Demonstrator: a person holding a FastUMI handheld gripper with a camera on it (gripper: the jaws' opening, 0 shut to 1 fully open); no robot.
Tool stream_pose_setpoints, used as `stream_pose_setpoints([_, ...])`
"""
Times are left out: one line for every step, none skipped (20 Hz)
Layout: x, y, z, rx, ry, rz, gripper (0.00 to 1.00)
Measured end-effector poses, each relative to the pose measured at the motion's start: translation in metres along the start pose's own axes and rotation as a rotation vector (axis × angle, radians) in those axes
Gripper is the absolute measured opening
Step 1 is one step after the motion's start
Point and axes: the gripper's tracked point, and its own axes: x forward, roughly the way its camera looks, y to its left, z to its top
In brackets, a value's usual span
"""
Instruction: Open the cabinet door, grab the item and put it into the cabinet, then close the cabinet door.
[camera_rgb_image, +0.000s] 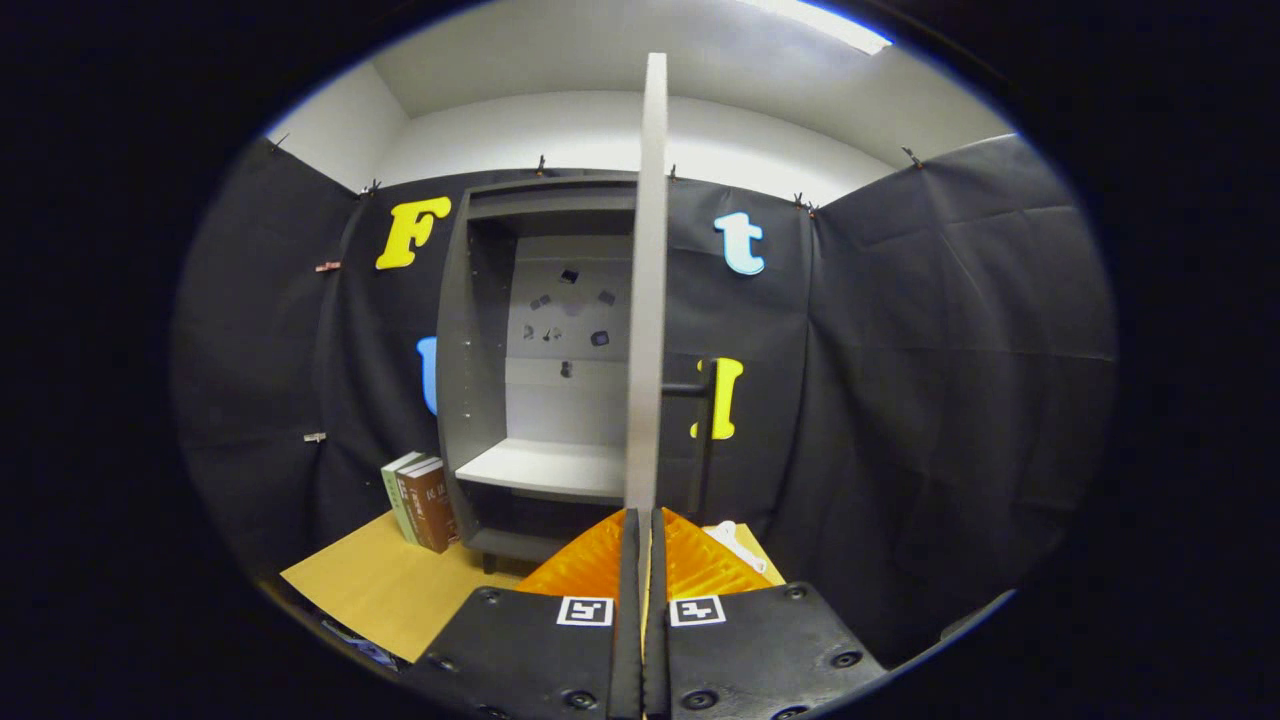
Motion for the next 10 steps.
stream_pose_setpoints([0.002, 0.014, -0.011, -0.004, 0.028, 0.007, 0.06])
stream_pose_setpoints([0.006, 0.027, -0.022, -0.006, 0.055, 0.011, 0.06])
stream_pose_setpoints([0.012, 0.042, -0.035, -0.002, 0.083, 0.025, 0.06])
stream_pose_setpoints([0.018, 0.06, -0.046, 0.014, 0.111, 0.042, 0.13])
stream_pose_setpoints([0.025, 0.077, -0.06, 0.028, 0.149, 0.06, 0.2])
stream_pose_setpoints([0.031, 0.088, -0.077, 0.047, 0.19, 0.07, 0.27])
stream_pose_setpoints([0.034, 0.099, -0.093, 0.06, 0.231, 0.075, 0.24])
stream_pose_setpoints([0.042, 0.108, -0.111, 0.07, 0.275, 0.074, 0.23])
stream_pose_setpoints([0.049, 0.116, -0.131, 0.072, 0.322, 0.068, 0.23])
stream_pose_setpoints([0.056, 0.128, -0.149, 0.074, 0.37, 0.072, 0.23])
